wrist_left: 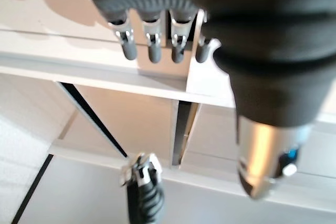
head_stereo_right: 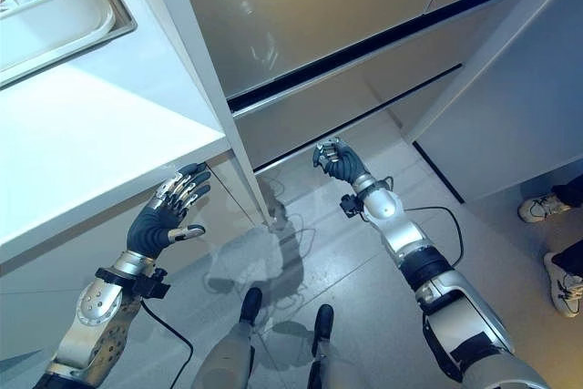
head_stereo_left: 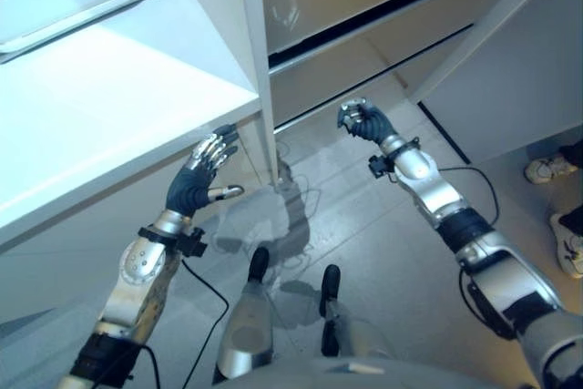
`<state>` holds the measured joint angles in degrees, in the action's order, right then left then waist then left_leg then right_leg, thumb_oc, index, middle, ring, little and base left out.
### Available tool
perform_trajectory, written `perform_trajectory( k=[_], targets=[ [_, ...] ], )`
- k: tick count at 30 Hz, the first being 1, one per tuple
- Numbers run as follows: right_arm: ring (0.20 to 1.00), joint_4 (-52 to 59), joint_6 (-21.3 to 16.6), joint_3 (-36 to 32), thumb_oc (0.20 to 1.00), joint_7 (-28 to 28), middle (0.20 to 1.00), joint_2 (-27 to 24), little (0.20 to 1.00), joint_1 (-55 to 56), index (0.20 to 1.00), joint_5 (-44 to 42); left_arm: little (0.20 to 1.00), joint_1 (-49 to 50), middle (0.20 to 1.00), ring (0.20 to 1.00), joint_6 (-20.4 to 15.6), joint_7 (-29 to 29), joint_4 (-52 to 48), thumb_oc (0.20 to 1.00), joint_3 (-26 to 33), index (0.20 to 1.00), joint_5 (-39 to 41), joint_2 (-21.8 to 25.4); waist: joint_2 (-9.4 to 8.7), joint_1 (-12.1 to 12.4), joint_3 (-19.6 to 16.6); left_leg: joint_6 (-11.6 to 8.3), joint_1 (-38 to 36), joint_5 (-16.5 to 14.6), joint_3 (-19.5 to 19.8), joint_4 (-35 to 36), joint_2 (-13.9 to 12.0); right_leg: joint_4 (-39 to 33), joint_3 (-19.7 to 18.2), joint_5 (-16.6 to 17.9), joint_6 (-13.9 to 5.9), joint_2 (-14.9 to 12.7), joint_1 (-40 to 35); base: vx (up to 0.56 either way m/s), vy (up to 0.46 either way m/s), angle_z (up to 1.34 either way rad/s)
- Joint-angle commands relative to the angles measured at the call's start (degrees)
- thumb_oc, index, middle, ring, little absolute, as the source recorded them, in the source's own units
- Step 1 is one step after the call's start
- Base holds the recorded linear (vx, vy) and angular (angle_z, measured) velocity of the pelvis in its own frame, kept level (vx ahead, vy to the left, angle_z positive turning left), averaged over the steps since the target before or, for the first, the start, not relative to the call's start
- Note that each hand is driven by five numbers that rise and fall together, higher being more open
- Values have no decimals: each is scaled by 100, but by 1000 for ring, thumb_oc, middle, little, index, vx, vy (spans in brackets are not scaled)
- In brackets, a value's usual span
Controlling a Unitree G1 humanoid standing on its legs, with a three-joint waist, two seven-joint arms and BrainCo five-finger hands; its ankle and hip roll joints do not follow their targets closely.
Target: Take the drinks into the refrigerator
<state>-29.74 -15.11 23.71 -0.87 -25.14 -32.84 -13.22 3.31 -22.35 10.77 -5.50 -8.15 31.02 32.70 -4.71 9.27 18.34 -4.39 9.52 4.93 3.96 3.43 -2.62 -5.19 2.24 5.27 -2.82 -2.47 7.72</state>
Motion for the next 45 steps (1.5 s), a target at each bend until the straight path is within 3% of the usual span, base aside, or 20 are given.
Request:
perform_trajectory(
  k=[1,7,8,18,20,21,22,34,40,45],
  targets=[
    [200,583,-426,-410,200,-80,200,-80,200,409,200,-270,1000,48,1000,1000,-420,-73,-314,1000,225,1000,-120,-5,-81,-187,-195,488,-162,-507,62,-241,265,852,29,-558,-234,-224,217,0,0,0],
    [200,1027,-564,-1022,200,-239,200,-259,200,1541,200,-369,1000,135,1000,1000,-442,-82,-163,1000,303,1000,-273,-65,-58,-348,-309,484,-219,-528,67,-238,269,850,41,-571,-247,-231,147,-1,0,-1],
    [200,1376,-674,-1499,200,-425,200,-325,200,2409,200,-481,1000,272,1000,1000,-460,-90,-35,1000,425,1000,-412,-103,-40,-500,-412,476,-287,-545,61,-223,272,822,43,-570,-260,-237,70,0,0,0],
    [219,1918,-804,-2463,219,-823,219,-372,219,4171,219,-454,1000,752,1000,1000,-443,13,214,1000,703,1000,-640,-229,105,-808,-770,459,-634,-610,-37,-145,281,707,33,-556,-308,-263,-262,30,5,-2],
    [533,1851,-809,-2521,533,-871,533,-395,533,4342,533,-404,1000,823,1000,1000,-418,53,262,1000,702,1000,-646,-258,138,-851,-853,456,-723,-621,-60,-113,280,690,17,-559,-315,-263,-332,42,5,-5],
    [837,1801,-796,-2522,837,-884,837,-403,837,4424,837,-339,1000,849,1000,1000,-415,86,291,1000,714,1000,-648,-278,155,-872,-892,454,-764,-628,-63,-98,276,687,8,-563,-316,-259,-361,49,-4,-3],
    [1000,1777,-787,-2547,1000,-911,1000,-414,1000,4499,1000,-299,1000,891,1000,1000,-412,106,294,1000,734,1000,-676,-285,167,-886,-943,453,-806,-633,-68,-77,277,674,6,-564,-317,-259,-403,47,1,-3],
    [1000,1136,-747,-2458,1000,-766,1000,-342,1000,4733,1000,169,1000,988,1000,1000,-380,83,853,1000,653,1000,-861,-471,270,-981,-1289,440,-1068,-634,-128,58,278,532,-10,-555,-345,-274,-670,15,2,-4],
    [1000,1095,-740,-2418,1000,-766,1000,-299,1000,4742,1000,148,1000,1007,1000,1000,-366,0,1967,1000,441,1000,-1171,-626,293,-998,-1388,446,-1128,-640,-162,70,284,494,-35,-555,-347,-285,-750,4,2,-1],
    [1000,746,-799,-2382,1000,-667,1000,-196,1000,4658,1000,139,1000,877,1000,1000,-317,-171,3608,1000,154,1000,-1717,-839,290,-1000,-1450,444,-1147,-627,-160,76,282,522,-3,-572,-352,-289,-775,0,0,0]
  ],
)
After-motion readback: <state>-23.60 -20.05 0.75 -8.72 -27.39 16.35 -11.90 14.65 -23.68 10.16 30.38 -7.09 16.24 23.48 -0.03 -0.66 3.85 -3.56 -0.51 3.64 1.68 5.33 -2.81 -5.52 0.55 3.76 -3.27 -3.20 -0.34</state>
